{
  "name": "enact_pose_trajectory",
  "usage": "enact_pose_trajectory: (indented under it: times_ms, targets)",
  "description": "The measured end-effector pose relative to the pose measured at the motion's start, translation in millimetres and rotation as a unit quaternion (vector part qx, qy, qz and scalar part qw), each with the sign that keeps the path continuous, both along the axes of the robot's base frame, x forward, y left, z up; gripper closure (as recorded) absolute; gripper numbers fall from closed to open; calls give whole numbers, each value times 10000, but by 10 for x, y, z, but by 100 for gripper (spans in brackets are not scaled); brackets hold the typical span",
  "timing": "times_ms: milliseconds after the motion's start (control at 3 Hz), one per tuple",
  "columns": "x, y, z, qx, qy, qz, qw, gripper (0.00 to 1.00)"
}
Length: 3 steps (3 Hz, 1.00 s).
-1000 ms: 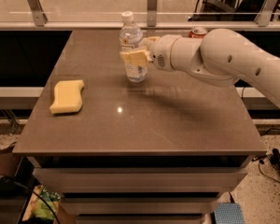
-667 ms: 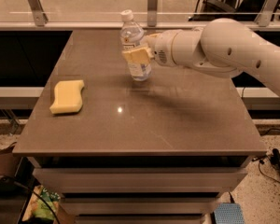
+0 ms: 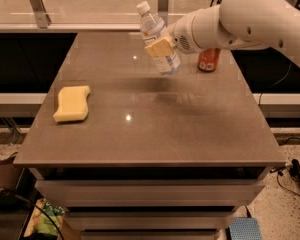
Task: Knock blue plastic bottle over
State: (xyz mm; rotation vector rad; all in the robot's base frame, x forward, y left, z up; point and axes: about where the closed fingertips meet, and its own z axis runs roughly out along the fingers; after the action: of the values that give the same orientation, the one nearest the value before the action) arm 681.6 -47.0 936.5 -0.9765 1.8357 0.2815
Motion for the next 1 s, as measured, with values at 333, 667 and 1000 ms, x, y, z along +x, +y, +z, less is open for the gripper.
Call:
enact_pose_trajectory:
  times_ms: [333, 667, 1000]
  targets:
    - [55, -181, 50, -559, 97, -159, 9983, 100]
    - [26, -311, 52, -966, 197, -270, 9948, 100]
    - [-81, -410, 36, -1366, 321, -357, 9895, 100]
